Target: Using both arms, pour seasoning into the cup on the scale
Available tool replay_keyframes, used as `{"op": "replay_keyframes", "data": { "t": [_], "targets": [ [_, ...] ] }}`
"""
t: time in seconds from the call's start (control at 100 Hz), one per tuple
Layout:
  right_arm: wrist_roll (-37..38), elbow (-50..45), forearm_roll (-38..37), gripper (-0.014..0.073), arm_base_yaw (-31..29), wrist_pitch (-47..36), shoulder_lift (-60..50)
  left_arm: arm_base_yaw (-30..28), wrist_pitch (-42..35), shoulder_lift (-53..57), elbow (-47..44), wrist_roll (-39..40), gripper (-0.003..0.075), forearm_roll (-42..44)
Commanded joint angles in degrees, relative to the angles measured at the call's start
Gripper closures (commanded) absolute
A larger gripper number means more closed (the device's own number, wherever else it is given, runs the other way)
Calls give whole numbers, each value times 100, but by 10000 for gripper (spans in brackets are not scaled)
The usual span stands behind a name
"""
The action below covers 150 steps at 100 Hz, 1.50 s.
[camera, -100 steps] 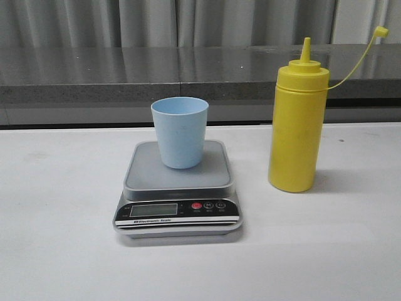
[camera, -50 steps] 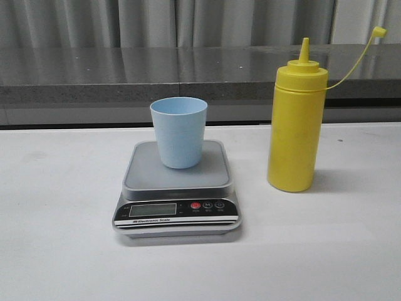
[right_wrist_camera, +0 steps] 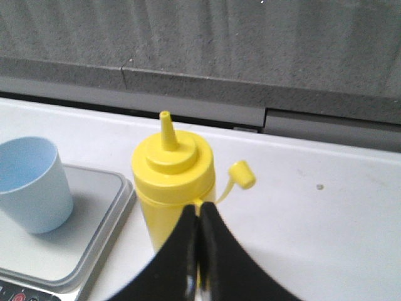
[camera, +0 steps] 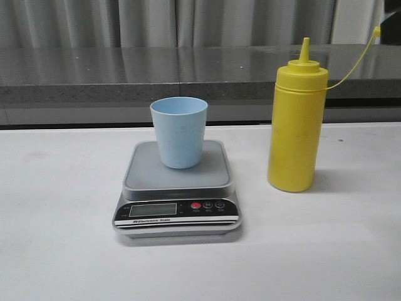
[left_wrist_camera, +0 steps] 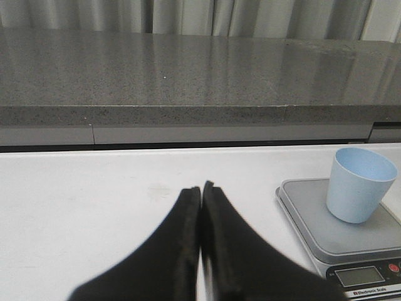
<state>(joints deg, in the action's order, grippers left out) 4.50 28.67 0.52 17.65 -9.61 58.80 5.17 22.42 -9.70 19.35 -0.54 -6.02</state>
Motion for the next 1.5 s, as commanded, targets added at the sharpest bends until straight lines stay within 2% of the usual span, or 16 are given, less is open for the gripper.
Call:
{"op": "replay_keyframes", "data": {
  "t": [0.0, 0.1, 0.18, 0.28, 0.29, 0.3, 0.34, 0.41, 0.42, 0.45, 0.52, 0.65, 1.0, 1.17, 1.49],
  "targets": [
    [15, 215, -52, 660, 63, -533, 146, -21, -493, -50, 161, 54, 740, -50],
    [15, 182, -52, 640, 63, -539, 340, -21, -493, -50, 161, 54, 740, -50],
    [15, 162, -52, 560, 63, -551, 451, -21, -493, -50, 161, 54, 740, -50],
    [15, 130, -52, 363, 63, -542, 522, -21, -493, -50, 161, 54, 740, -50],
    [15, 123, -52, 309, 63, -524, 529, -21, -493, -50, 161, 54, 740, -50],
    [15, 123, -52, 309, 63, -526, 529, -21, -493, -50, 161, 54, 740, -50],
    [15, 123, -52, 175, 63, -475, 546, -21, -493, -50, 161, 54, 740, -50],
    [15, 123, -52, -6, 63, -461, 566, -21, -493, -50, 161, 54, 740, -50],
    [20, 123, -52, -6, 63, -461, 574, -21, -493, -50, 161, 54, 740, -50],
    [20, 123, -52, -77, 68, -461, 596, -21, -493, -50, 161, 54, 740, -50],
    [20, 123, -52, -48, 74, -461, 639, -21, -493, -50, 161, 54, 740, -50],
    [20, 67, -52, -45, 74, -664, 851, -21, -493, -50, 161, 54, 740, -50],
    [-3, -634, -158, -45, 74, -2991, 1779, -21, -493, -50, 161, 54, 740, -50],
    [-24, -656, -398, -45, 74, -3976, 2308, -21, -493, -50, 161, 54, 740, -50],
    [-30, -656, -399, -45, 74, -5620, 3426, -21, -493, -50, 161, 54, 740, -50]
  ]
}}
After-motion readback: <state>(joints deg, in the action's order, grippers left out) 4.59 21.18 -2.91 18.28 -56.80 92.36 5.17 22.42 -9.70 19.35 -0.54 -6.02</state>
